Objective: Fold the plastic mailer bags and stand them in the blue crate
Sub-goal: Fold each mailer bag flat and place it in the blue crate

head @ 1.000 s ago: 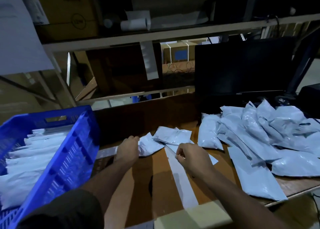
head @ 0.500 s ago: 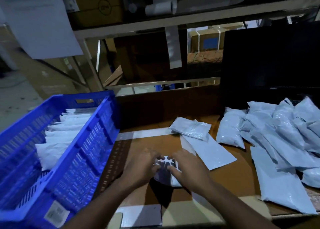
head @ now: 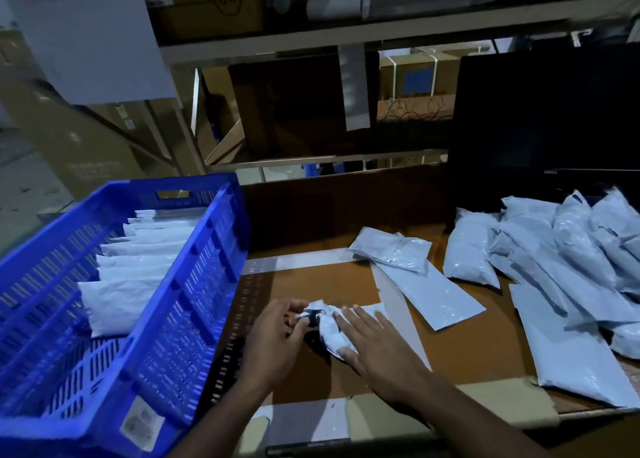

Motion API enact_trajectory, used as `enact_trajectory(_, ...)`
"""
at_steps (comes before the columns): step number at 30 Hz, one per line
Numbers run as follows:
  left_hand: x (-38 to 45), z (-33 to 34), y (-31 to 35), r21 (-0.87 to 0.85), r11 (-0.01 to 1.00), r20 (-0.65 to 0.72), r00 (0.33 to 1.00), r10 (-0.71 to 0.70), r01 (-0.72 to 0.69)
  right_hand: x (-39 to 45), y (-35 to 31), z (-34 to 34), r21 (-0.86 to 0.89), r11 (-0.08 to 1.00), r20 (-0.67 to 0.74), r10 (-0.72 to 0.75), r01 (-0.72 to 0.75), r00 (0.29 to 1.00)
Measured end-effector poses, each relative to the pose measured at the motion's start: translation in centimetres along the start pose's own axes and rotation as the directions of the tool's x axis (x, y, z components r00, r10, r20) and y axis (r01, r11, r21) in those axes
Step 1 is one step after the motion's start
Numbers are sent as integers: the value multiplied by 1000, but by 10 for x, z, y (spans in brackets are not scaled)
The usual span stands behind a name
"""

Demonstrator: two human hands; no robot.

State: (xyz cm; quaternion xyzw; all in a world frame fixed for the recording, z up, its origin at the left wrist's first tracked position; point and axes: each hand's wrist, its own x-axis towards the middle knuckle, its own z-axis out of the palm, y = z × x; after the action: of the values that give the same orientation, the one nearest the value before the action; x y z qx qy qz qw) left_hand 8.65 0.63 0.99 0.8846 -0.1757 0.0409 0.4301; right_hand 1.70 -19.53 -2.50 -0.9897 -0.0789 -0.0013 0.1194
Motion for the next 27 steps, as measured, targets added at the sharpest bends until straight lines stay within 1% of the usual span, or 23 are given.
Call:
enact_trajectory(3, 4, 7, -5, -11, 999, -11, 999, -38, 38, 5, 4, 11, -36, 997, 22, 70, -69, 997)
enact_trajectory(5, 9, 9, -9, -5, 997, -8, 997, -78, 78, 8, 7, 12, -55, 995, 24, 87, -85, 996)
enact_trajectory(7, 19, 10, -12, 44, 991, 44, 991, -130, 128, 9, 11, 12, -43, 995, 21, 95, -94, 995)
enact_trajectory(9, 31, 12, -16, 116, 979, 136, 974, -183, 168, 8, 16, 12, -12, 996, 37, 94, -94, 995)
enact_trajectory(11, 42, 16, -16, 212, 969, 201, 964, -174, 130, 7, 20, 9, 20, 995, 57, 93, -95, 994)
enact_trajectory(12, 46, 16, -15, 239, 964, 213, 963, -166, 114, 6, 23, 7, 44, 994, 53, 99, -102, 994)
enact_trajectory(13, 49, 15, -15, 210, 970, 217, 961, -171, 125, 5, 27, 5, 73, 991, 36, 107, -110, 994)
enact_trajectory(14, 50, 14, -15, 115, 981, 223, 958, -178, 156, 4, 29, 4, 110, 987, 13, 115, -116, 993)
enact_trajectory(15, 51, 12, -14, -22, 980, 227, 955, -189, 199, 2, 32, 3, 155, 981, -15, 123, -120, 992)
enact_trajectory(16, 51, 10, -11, -151, 957, 239, 949, -206, 246, 1, 35, 2, 200, 973, -45, 130, -119, 990)
enact_trajectory(17, 52, 10, -7, -241, 927, 240, 943, -230, 288, 0, 37, 1, 234, 965, -77, 138, -117, 987)
enact_trajectory(19, 51, 14, -4, -345, 874, 202, 936, -287, 343, -2, 39, 0, 240, 963, -116, 152, -121, 982)
enact_trajectory(20, 51, 18, -4, -371, 857, 171, 933, -316, 358, -4, 39, -1, 216, 968, -108, 153, -127, 982)
enact_trajectory(22, 50, 25, -9, -359, 843, 125, 916, -381, 400, -7, 38, 2, 92, 985, -41, 153, -149, 987)
enact_trajectory(24, 48, 28, -19, -309, 835, 93, 888, -450, 455, -9, 37, 7, -46, 987, 4, 157, -157, 988)
enact_trajectory(25, 46, 27, -22, -254, 849, 65, 884, -463, 464, -9, 36, 9, -78, 984, 4, 162, -161, 987)
enact_trajectory(27, 42, 23, -25, -63, 901, -41, 901, -433, 430, -7, 32, 9, -100, 981, 1, 169, -168, 986)
